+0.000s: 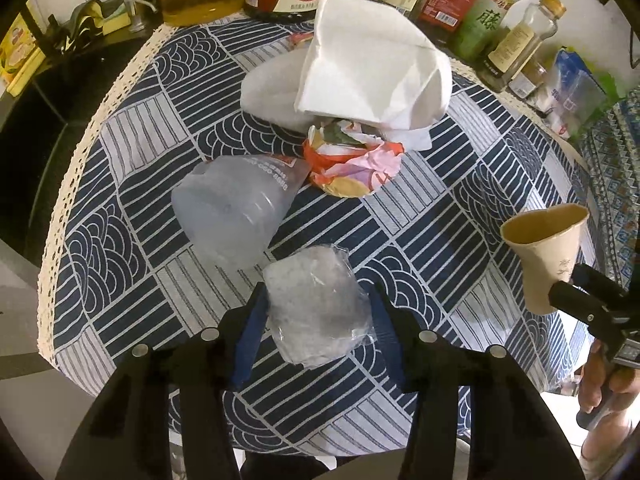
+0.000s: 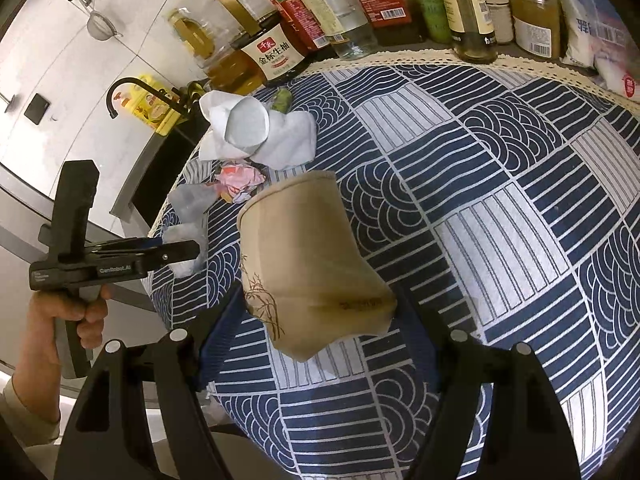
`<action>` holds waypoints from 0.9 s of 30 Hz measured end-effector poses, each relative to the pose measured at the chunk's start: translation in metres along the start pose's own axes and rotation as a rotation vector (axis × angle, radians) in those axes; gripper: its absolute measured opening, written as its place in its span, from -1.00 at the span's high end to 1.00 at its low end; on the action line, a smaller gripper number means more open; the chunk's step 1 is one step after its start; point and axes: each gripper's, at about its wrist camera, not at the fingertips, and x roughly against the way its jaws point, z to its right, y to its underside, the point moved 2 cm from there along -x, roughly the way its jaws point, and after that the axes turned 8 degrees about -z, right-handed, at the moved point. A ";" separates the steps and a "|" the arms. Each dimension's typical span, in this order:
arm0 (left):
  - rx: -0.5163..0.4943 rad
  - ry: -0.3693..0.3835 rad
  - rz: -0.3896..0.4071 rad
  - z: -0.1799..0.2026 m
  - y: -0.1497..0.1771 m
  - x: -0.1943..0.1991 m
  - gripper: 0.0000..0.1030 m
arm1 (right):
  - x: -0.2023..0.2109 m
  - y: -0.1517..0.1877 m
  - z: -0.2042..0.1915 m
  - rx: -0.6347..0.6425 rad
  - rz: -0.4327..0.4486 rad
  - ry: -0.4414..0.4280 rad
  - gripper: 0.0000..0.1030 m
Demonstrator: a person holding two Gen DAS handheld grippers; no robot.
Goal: Collect trash
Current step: 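Carry the paper cup and plastic bag down toward the black bin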
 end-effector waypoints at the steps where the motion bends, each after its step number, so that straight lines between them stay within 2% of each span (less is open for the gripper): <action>1: -0.003 0.004 0.004 -0.001 0.001 0.002 0.05 | 0.000 0.001 -0.002 -0.003 0.003 0.005 -0.44; 10: -0.067 0.058 0.049 -0.012 0.023 0.027 0.05 | -0.004 0.016 -0.035 -0.023 0.030 0.039 -0.44; 19: -0.156 0.126 0.059 -0.043 0.055 0.044 0.05 | -0.019 0.047 -0.102 -0.063 0.066 0.080 -0.44; 22: -0.191 0.113 0.067 -0.053 0.067 0.049 0.05 | -0.028 0.059 -0.126 -0.074 0.067 0.085 -0.44; 27: -0.227 0.142 0.068 -0.072 0.089 0.055 0.05 | -0.046 0.075 -0.158 -0.084 0.060 0.095 -0.44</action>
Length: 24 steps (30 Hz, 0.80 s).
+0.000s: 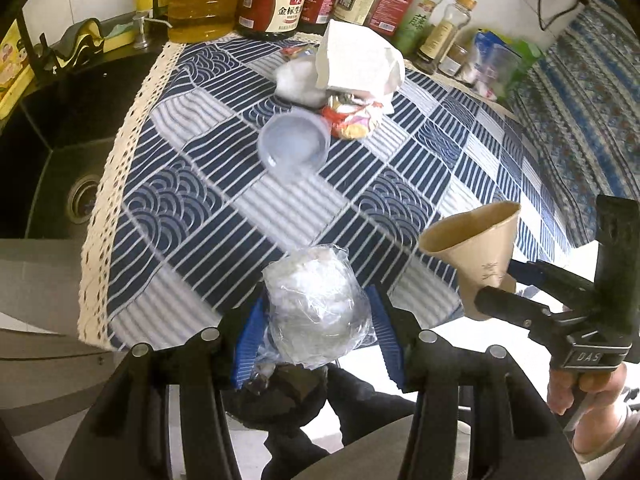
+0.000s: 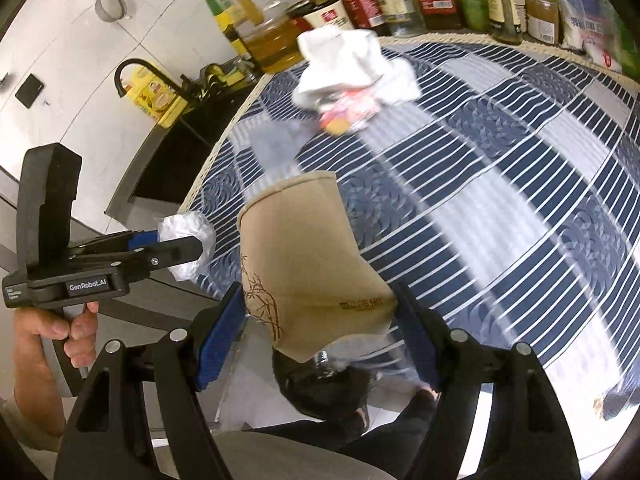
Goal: Collect trash
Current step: 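Carry the paper cup and plastic bag down toward the black bin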
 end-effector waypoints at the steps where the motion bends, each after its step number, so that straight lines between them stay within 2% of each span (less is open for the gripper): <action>1: -0.004 0.006 -0.001 -0.002 0.005 0.001 0.05 | -0.003 0.005 -0.007 -0.003 -0.002 0.005 -0.44; 14: -0.036 0.068 -0.038 -0.038 0.072 0.004 0.05 | -0.035 0.064 -0.078 -0.027 -0.012 -0.004 -0.44; 18: -0.032 0.087 -0.055 -0.044 0.086 -0.002 0.05 | -0.047 0.074 -0.085 -0.037 -0.038 -0.001 -0.44; 24: 0.001 0.097 -0.126 -0.057 0.106 -0.029 0.05 | -0.075 0.091 -0.079 -0.078 -0.099 0.016 -0.44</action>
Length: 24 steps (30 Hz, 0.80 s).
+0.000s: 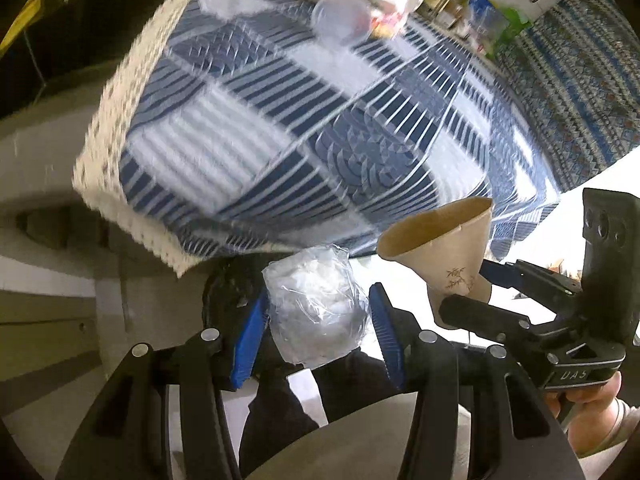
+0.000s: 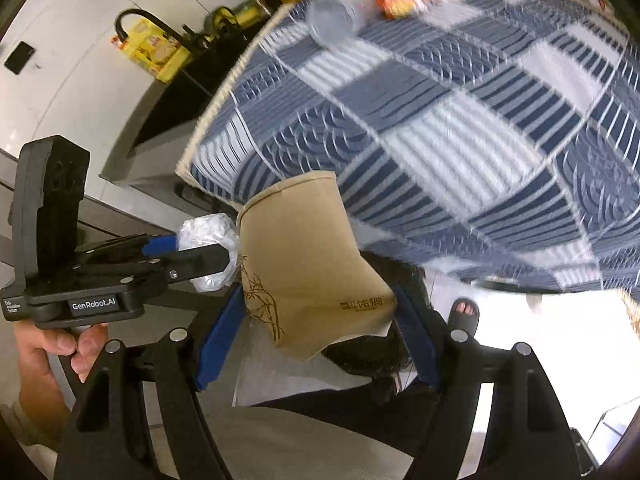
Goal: Collect trash
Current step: 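Carry the paper cup and plastic bag down toward the black bin, then open both grippers over the bin to drop the cup and bag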
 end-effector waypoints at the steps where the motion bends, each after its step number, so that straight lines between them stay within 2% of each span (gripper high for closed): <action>1: 0.006 0.001 -0.011 -0.002 0.002 -0.004 0.05 | -0.006 0.002 0.002 -0.006 -0.013 0.004 -0.44; 13: 0.075 -0.020 -0.161 -0.028 0.023 -0.068 0.04 | -0.067 0.020 0.030 -0.085 -0.139 0.016 -0.44; 24: 0.155 -0.027 -0.230 -0.053 0.032 -0.109 0.04 | -0.111 0.029 0.051 -0.159 -0.216 -0.010 -0.44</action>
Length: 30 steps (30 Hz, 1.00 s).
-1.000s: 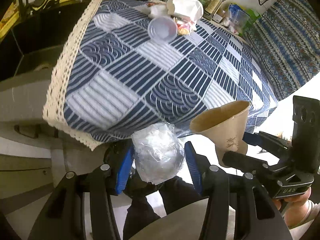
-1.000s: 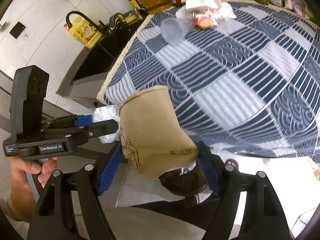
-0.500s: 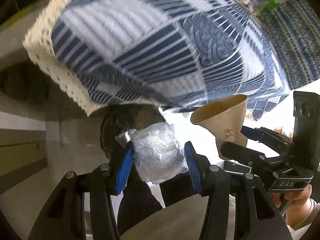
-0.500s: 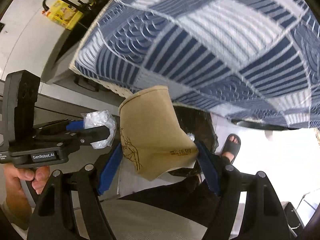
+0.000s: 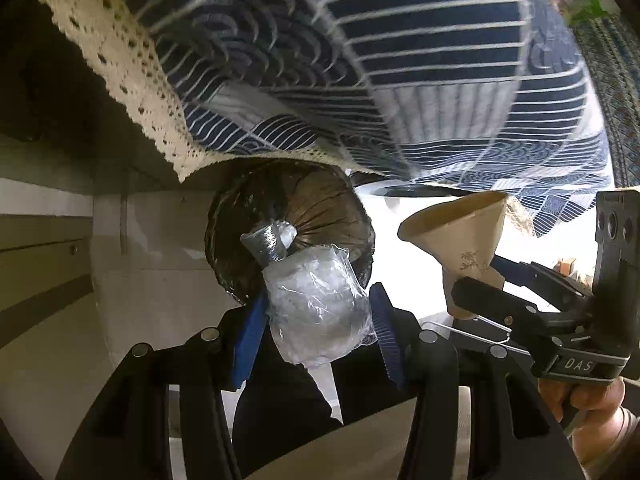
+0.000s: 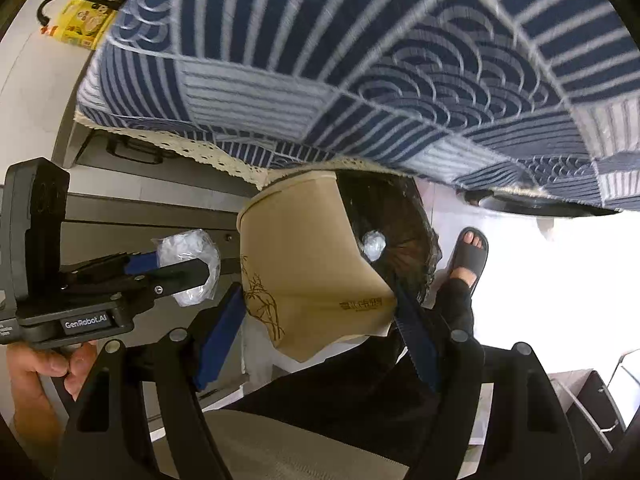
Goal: Collect trash
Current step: 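Open both grippers over the bin to drop the cup and bag, then move both open grippers back up over the table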
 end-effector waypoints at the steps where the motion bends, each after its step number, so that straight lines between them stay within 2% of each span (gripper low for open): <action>1: 0.007 -0.001 -0.007 -0.002 -0.001 -0.003 0.04 | -0.003 0.000 0.002 -0.010 -0.011 -0.010 -0.44; 14: 0.042 0.023 0.027 0.000 -0.013 0.011 0.01 | -0.007 -0.008 0.007 -0.042 0.003 -0.042 -0.49; 15: 0.043 0.029 0.030 0.000 -0.013 0.012 -0.05 | -0.006 -0.009 0.007 -0.045 0.004 -0.046 -0.60; 16: 0.044 0.026 0.035 0.000 -0.014 0.013 -0.23 | -0.005 -0.009 0.007 -0.051 0.011 -0.050 -0.63; 18: 0.058 0.023 0.042 -0.001 -0.016 0.014 -0.33 | -0.001 -0.009 0.008 -0.059 0.020 -0.059 -0.65; 30: 0.054 0.020 0.039 -0.002 -0.017 0.015 -0.33 | 0.011 -0.007 0.018 -0.087 0.037 -0.052 -0.65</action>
